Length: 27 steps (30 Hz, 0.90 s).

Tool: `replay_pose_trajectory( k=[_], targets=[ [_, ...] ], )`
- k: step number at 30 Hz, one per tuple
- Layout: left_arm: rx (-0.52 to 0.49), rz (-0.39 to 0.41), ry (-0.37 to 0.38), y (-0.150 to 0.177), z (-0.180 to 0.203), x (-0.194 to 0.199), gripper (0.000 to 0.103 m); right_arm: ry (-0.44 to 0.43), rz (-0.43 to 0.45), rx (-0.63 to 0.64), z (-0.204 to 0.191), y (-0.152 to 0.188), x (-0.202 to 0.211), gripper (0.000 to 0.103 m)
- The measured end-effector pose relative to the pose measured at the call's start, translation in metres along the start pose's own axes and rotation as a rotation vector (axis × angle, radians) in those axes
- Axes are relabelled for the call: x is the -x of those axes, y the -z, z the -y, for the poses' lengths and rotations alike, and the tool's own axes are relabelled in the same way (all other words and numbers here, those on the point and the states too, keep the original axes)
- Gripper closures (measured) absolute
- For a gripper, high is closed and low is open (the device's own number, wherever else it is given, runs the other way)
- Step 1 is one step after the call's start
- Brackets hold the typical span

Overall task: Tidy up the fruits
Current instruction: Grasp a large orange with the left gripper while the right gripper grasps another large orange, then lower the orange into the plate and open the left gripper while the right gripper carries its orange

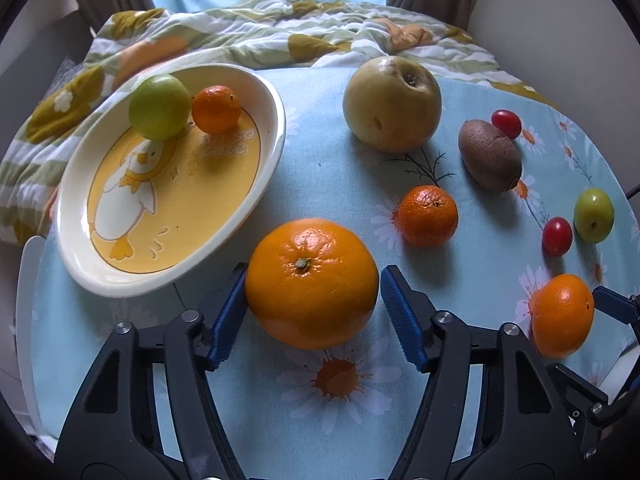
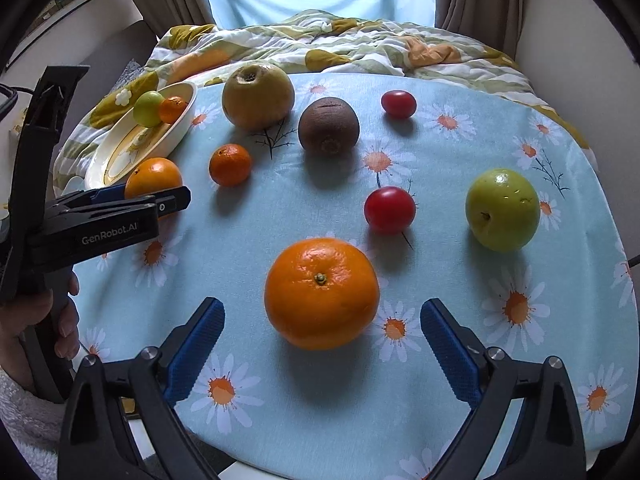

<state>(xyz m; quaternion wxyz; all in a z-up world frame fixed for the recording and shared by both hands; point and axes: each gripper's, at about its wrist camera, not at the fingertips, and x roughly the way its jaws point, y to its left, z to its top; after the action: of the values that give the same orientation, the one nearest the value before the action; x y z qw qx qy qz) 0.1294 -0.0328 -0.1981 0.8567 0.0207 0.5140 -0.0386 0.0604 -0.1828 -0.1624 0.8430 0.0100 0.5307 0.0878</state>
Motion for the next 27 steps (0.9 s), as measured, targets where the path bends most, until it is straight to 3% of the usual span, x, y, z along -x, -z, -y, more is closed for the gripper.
replay_pose_trajectory(
  k=[9,16,20,24,27],
  targets=[
    [-0.022,-0.016,-0.007,0.003,-0.001,0.000,0.038,-0.005,-0.013,0.018,-0.001,-0.004,-0.008,0.018],
    [-0.021,-0.018,-0.006,0.011,-0.004,0.004,0.038,-0.002,-0.008,0.028,-0.002,-0.007,-0.011,0.020],
    [-0.014,-0.019,-0.004,0.018,-0.007,0.008,0.038,-0.002,-0.022,0.038,-0.004,-0.007,-0.015,0.029],
    [0.000,-0.015,-0.004,0.023,-0.011,0.011,0.038,0.021,-0.026,0.061,-0.006,-0.006,-0.018,0.048],
    [0.017,-0.009,-0.005,0.027,-0.014,0.015,0.038,0.005,-0.024,0.049,-0.003,-0.006,-0.016,0.048]
  ],
)
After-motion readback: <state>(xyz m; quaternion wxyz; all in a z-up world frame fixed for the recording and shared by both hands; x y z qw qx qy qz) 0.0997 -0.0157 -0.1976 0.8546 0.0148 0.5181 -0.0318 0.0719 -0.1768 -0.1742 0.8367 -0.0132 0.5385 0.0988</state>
